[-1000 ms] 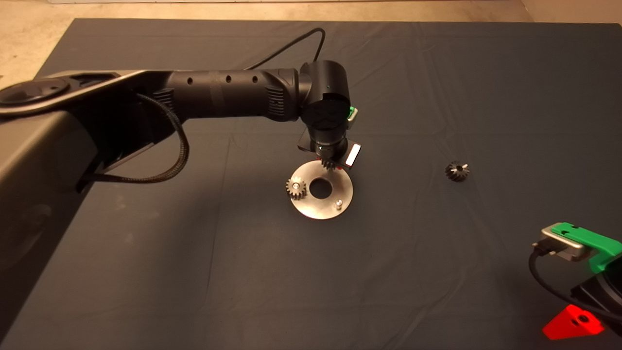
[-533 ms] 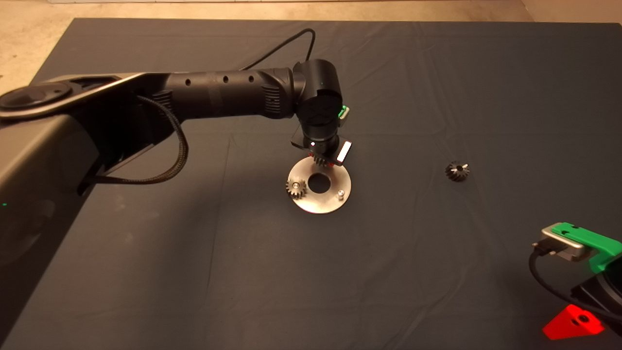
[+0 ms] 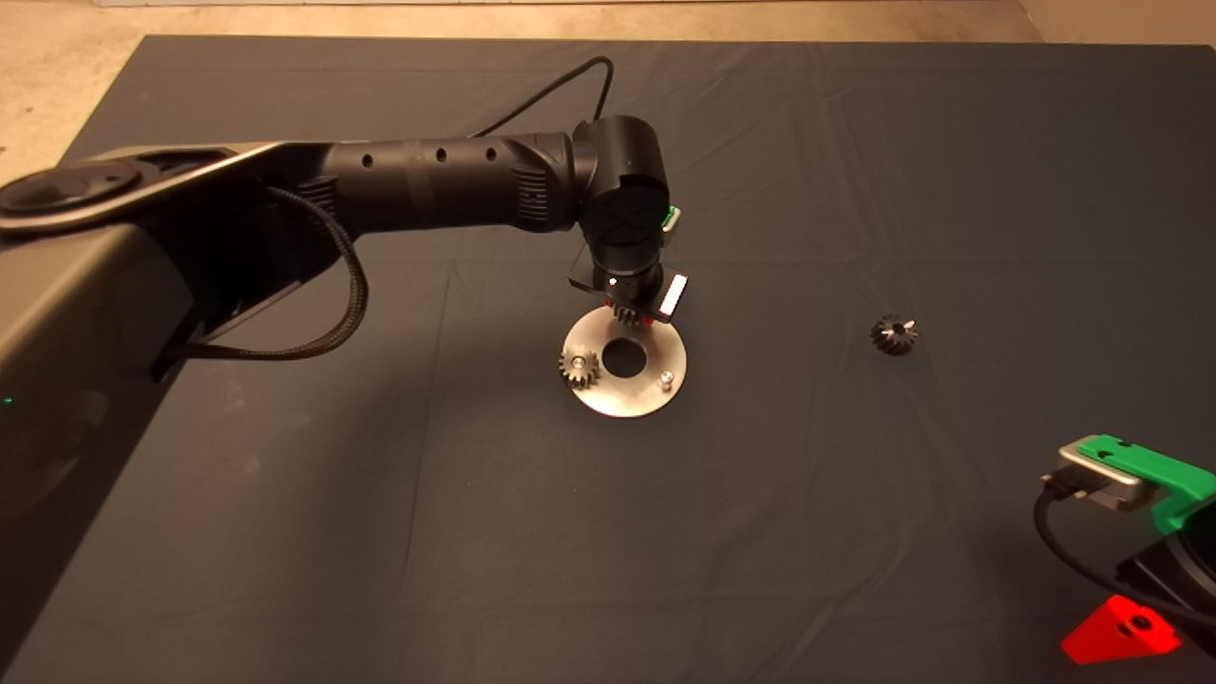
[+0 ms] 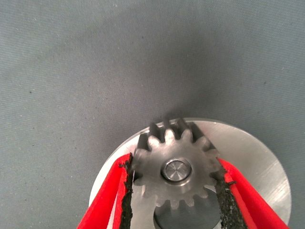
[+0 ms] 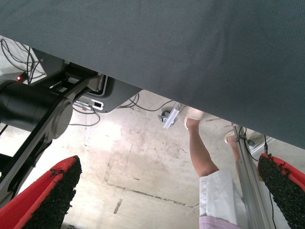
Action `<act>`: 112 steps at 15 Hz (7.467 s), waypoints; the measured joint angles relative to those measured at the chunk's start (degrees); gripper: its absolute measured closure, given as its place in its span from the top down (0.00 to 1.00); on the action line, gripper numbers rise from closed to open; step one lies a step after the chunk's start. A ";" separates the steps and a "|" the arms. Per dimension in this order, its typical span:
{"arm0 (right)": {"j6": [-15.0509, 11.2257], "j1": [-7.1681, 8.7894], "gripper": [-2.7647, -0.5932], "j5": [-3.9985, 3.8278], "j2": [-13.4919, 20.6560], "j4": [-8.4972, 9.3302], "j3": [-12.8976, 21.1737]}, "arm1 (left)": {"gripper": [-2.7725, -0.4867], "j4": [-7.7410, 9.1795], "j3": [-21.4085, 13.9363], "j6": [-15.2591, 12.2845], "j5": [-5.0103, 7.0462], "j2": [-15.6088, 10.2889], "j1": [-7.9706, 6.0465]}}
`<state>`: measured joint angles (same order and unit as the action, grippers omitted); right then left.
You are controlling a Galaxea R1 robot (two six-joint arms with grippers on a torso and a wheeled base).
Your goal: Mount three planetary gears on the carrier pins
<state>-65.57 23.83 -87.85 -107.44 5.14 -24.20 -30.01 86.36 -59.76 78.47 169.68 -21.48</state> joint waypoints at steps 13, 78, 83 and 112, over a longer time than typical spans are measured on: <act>5.55 0.00 0.99 0.16 -0.04 0.07 -3.37 | 0.49 5.52 -16.46 -10.23 8.36 -12.94 -12.36; 38.51 -2.76 0.99 1.88 -29.42 -11.04 -59.61 | 0.74 26.66 -66.77 -36.71 8.96 -50.16 -12.72; 38.51 -3.02 0.98 1.68 -29.39 -11.07 -59.61 | 0.74 26.78 -66.77 -36.71 8.96 -50.16 -12.72; 39.19 -3.85 0.50 1.46 -29.37 -11.73 -60.37 | 0.74 26.82 -66.79 -36.71 8.96 -50.19 -12.72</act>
<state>-26.38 19.98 -86.39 -136.80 -6.58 -84.57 -3.19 19.57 -96.46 87.43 119.49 -34.19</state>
